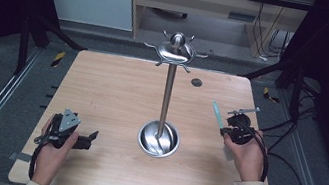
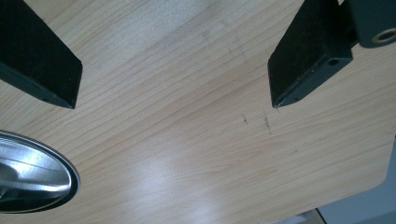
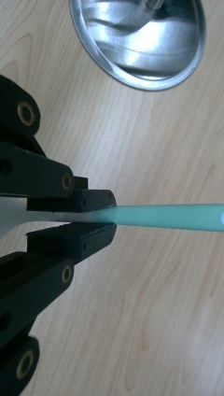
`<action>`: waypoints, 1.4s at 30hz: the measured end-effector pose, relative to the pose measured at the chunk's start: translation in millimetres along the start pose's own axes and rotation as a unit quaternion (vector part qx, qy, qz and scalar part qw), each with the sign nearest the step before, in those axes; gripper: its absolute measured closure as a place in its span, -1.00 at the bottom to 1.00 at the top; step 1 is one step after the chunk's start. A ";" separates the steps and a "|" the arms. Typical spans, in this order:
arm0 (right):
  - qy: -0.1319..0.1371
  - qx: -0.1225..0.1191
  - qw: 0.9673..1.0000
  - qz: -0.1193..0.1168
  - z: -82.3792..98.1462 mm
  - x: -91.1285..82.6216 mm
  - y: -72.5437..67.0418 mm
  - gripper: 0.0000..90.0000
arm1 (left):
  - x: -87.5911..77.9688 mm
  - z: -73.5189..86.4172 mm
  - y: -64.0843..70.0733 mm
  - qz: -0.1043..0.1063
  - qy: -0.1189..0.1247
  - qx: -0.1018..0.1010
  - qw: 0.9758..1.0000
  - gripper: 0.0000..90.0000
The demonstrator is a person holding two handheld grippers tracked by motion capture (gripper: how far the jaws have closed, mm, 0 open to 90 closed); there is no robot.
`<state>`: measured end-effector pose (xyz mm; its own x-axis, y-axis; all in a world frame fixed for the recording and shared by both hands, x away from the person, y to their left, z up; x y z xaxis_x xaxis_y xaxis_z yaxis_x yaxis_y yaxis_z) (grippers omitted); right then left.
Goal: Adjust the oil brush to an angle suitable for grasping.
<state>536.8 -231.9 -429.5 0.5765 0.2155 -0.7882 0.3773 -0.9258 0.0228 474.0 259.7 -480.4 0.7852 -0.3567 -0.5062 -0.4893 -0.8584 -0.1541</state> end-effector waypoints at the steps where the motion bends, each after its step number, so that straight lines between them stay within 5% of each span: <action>1: 0.014 -0.002 1.000 0.000 -1.4 -3.8 -0.7 0.84 | 0.0 0.1 0.0 0.000 0.000 0.000 1.000 -0.94; 21: 0.092 0.003 0.996 -0.007 -8.3 -29.0 4.6 0.84 | -1.6 -0.4 -2.3 -0.001 0.004 -0.005 1.000 -0.94; 42: 0.157 0.008 0.987 -0.041 -17.9 -64.2 2.1 0.84 | -1.3 -0.7 -2.5 0.001 0.007 -0.006 1.000 -0.94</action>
Point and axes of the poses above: each handheld gripper's, and its own axes: x roughly forward along the jaws, z roughly out of its underside, y roughly to its right, the point moved 3 cm from there along x, roughly forward along the jaws, and after that the axes turned 2 degrees about y, right-handed, at the moved point
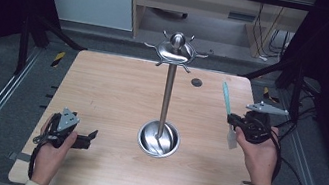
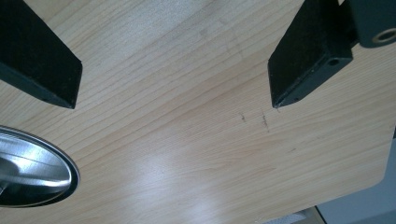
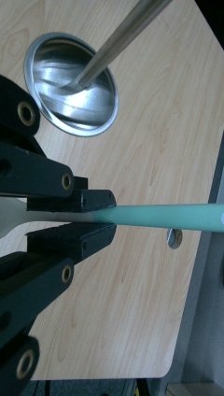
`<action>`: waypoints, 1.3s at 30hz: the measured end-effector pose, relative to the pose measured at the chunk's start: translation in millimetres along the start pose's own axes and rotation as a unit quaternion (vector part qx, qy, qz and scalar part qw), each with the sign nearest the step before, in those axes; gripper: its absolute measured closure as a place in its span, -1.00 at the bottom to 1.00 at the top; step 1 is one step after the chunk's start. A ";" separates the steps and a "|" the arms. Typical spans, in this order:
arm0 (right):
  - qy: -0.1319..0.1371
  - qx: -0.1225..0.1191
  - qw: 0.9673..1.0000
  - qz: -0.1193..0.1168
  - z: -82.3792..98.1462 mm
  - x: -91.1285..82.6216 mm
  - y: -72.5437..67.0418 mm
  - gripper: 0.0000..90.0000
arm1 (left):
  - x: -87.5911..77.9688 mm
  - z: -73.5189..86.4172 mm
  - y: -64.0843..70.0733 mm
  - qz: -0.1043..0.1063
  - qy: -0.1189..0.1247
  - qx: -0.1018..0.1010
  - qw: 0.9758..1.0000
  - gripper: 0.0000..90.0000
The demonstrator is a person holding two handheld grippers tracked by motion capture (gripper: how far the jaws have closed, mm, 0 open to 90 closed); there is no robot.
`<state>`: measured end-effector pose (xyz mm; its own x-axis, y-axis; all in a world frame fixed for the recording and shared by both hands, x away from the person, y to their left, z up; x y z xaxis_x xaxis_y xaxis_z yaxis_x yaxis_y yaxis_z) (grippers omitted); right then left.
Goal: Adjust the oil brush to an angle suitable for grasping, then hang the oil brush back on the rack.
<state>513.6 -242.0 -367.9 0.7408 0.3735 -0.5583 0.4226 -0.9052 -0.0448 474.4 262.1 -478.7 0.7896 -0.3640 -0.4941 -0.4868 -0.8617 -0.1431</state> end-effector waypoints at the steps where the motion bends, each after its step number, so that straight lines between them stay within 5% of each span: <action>1: 0.000 0.000 1.000 0.000 -0.3 -0.8 0.0 0.84 | 0.0 0.0 0.0 0.000 0.000 0.000 1.000 -0.94; 12: 0.029 -0.001 0.999 -0.017 -8.6 -14.4 -3.8 0.84 | -0.3 -0.1 0.3 -0.001 -0.001 0.000 1.000 -0.94; 27: 0.075 -0.012 0.996 -0.053 -23.7 -38.5 -25.9 0.84 | 0.0 -0.1 0.2 -0.001 -0.001 0.001 1.000 -0.94; 39: 0.131 -0.031 0.987 -0.090 -36.4 -68.6 -46.7 0.84 | 0.2 0.0 0.5 -0.001 -0.002 0.001 1.000 -0.94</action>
Point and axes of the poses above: each handheld gripper's, and its own axes: x roughly forward along the jaws, z roughly out of its underside, y roughly to its right, the point moved 3 cm from there along x, roughly forward along the jaws, and after that the axes turned 2 degrees about y, right-handed, at the moved point
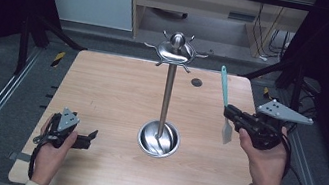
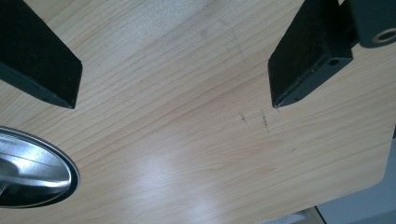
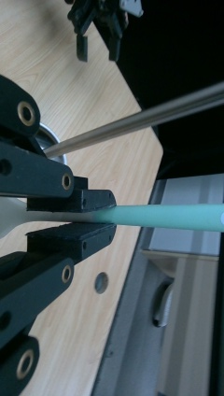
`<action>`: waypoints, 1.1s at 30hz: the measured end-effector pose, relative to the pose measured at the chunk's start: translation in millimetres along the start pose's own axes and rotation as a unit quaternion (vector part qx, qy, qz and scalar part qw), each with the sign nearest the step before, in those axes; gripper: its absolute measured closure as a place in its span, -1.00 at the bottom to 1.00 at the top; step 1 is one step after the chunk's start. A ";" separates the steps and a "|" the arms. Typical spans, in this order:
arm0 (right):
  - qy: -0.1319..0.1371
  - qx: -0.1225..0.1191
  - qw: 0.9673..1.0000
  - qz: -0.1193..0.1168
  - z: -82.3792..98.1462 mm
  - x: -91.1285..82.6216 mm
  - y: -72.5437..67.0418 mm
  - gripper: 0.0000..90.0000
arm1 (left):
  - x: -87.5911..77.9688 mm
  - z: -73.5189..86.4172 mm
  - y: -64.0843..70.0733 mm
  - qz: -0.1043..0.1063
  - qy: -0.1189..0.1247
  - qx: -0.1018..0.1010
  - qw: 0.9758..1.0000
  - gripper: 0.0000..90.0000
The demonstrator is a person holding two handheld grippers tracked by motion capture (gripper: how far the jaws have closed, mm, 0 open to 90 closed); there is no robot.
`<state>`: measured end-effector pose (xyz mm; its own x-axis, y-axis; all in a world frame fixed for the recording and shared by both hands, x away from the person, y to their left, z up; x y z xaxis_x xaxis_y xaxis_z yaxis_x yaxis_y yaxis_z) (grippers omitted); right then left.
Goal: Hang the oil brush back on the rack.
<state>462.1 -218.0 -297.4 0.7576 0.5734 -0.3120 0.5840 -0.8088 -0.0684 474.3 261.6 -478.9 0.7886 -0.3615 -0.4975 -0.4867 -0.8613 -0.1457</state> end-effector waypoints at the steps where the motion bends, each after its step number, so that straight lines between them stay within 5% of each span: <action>1: 0.000 0.000 1.000 0.000 0.0 0.0 0.0 0.84 | 0.0 0.0 0.0 0.000 0.000 0.000 1.000 -0.94; 8: 0.026 -0.010 0.999 -0.023 -7.1 -3.5 -12.9 0.84 | -0.3 0.3 -0.2 -0.001 0.000 -0.001 1.000 -0.94; 19: 0.053 -0.058 0.996 -0.043 -19.0 -10.6 -62.7 0.84 | -0.7 0.2 -0.6 -0.001 0.001 -0.001 1.000 -0.94; 33: 0.061 -0.070 0.995 -0.046 -17.8 -15.0 -80.4 0.84 | -0.5 0.2 -0.1 -0.001 0.000 0.000 1.000 -0.94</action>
Point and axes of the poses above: each handheld gripper's, and its own axes: x roughly forward along the jaws, z roughly out of its underside, y roughly to its right, the point moved 3 cm from there along x, roughly forward along the jaws, and after that the axes turned 2 degrees about y, right-handed, at the moved point
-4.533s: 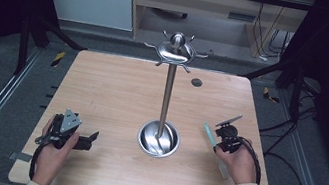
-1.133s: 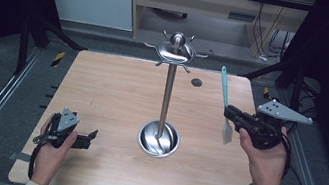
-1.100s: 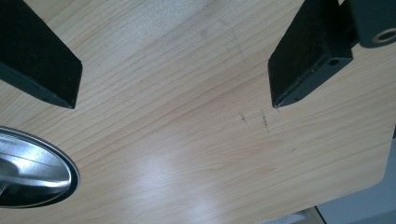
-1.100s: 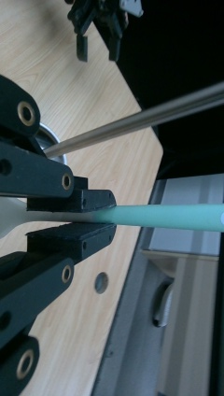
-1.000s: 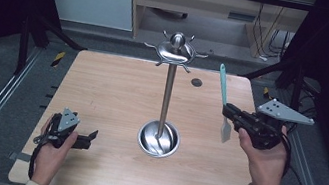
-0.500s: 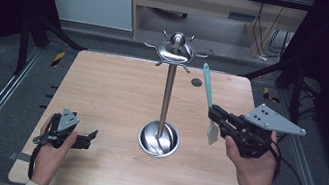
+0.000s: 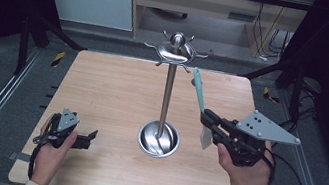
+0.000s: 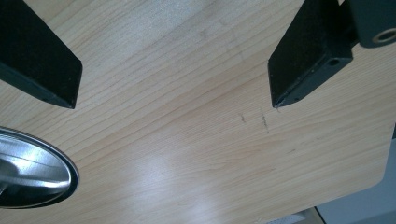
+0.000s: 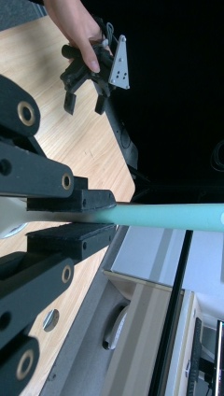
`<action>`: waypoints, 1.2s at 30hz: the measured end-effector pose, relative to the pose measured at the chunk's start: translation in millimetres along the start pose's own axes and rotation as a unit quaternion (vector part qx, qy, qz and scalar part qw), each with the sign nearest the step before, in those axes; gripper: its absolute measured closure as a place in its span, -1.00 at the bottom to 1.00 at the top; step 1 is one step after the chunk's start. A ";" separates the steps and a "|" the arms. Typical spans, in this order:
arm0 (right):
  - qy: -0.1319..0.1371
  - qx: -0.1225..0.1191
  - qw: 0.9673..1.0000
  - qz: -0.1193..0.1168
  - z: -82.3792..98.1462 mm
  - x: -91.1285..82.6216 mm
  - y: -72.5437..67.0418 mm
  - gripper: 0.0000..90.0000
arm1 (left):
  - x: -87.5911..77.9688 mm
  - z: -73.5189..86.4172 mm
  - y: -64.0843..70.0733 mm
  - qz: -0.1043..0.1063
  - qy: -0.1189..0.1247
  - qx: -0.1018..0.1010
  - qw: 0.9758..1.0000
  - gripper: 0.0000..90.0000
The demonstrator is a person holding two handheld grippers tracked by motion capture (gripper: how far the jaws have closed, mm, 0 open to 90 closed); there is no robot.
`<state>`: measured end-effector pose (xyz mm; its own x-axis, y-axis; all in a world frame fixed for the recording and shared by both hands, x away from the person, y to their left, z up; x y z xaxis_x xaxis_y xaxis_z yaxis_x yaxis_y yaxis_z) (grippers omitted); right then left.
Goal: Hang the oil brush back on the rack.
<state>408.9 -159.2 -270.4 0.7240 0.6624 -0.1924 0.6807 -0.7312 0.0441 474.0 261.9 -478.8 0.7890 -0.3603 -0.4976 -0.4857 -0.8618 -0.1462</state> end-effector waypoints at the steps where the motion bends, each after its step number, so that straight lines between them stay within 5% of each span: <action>1: 0.000 0.000 1.000 0.000 0.0 0.0 0.0 0.84 | 0.0 0.0 0.0 0.000 0.000 0.000 1.000 -0.94; 17: -0.012 -0.001 1.000 0.000 2.5 13.4 -7.2 0.84 | 0.4 0.0 0.6 0.002 -0.001 0.001 1.000 -0.94; 36: 0.014 0.021 1.000 0.008 13.6 36.6 -10.8 0.84 | 0.6 0.0 1.2 0.003 -0.002 0.002 1.000 -0.94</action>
<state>426.6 -129.3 -291.3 0.7386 0.6537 -0.1647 0.6636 -0.7481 0.0066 473.8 260.6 -479.2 0.7848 -0.3643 -0.5013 -0.4921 -0.8581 -0.1467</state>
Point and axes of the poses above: each handheld gripper's, and its own axes: x roughly forward along the jaws, z roughly out of its underside, y roughly to its right, the point moved 3 cm from there along x, roughly forward along the jaws, and after that the axes turned 2 degrees about y, right-handed, at the moved point
